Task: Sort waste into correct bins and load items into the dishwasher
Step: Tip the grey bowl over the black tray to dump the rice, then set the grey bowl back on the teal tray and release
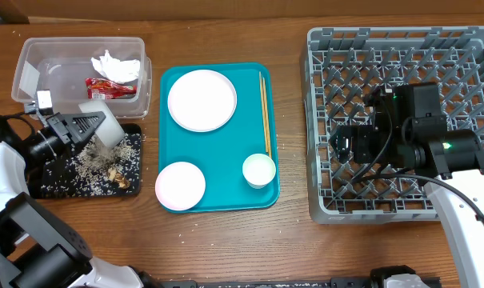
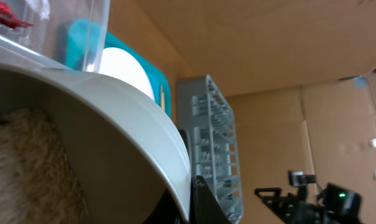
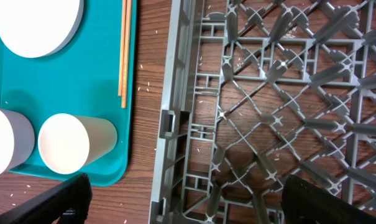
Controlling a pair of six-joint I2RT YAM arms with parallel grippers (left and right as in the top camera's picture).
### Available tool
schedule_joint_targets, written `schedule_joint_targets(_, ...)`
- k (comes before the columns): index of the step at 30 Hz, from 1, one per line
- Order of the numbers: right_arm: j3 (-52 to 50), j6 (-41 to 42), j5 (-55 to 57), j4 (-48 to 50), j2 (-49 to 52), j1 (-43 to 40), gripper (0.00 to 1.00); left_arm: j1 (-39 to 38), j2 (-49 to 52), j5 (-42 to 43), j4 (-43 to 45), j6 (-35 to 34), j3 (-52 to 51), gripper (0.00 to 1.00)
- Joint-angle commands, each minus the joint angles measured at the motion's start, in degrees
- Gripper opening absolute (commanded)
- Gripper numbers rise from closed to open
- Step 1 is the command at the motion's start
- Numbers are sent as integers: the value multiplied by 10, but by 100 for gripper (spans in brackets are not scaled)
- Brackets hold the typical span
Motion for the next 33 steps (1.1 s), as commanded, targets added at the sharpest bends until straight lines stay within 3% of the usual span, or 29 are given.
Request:
schedule_joint_targets(1, 11, 0, -5, 3, -1, -2, 100, 16, -12, 80, 16, -54, 0, 4)
schedule_joint_targets(10, 11, 0, -5, 3, -1, -2, 100, 59, -12, 85, 8, -120, -3, 4)
schedule_joint_targets(13, 11, 0, -5, 0, -1, -2, 100, 59, -12, 29, 3, -120, -3, 4)
schedule_joint_targets(15, 11, 0, -5, -3, -1, -2, 100, 58, -12, 125, -44, -103, -3, 4)
schedule_joint_targets(16, 11, 0, -5, -5, -1, -2, 100, 57, -16, 142, -96, -83, 2, 4)
schedule_joint_targets(17, 11, 0, -5, -8, -1, -2, 100, 57, -17, 135, -74, -51, 2, 4)
schedule_joint_targets(20, 11, 0, -5, -10, -1, -2, 100, 58, -13, 19, -42, -94, 1, 4)
schedule_joint_targets(24, 11, 0, -5, -8, -1, -2, 100, 58, -13, 51, -28, -94, 1, 4)
schedule_joint_targets(28, 11, 0, -5, -8, -1, -2, 100, 55, -13, 12, -25, -89, 2, 4)
schedule_joint_targets(29, 11, 0, -5, -7, -1, -2, 100, 46, -25, 47, -59, -40, 3, 4)
schedule_joint_targets(30, 11, 0, -5, -9, -1, -2, 100, 32, -62, 21, -96, 11, 11, 4)
schedule_joint_targets(32, 11, 0, -5, -10, -1, -2, 100, 14, -115, -62, -100, 8, 17, 4)
schedule_joint_targets(33, 11, 0, -5, -7, -1, -2, 100, -27, -181, -156, -77, -10, 18, 4)
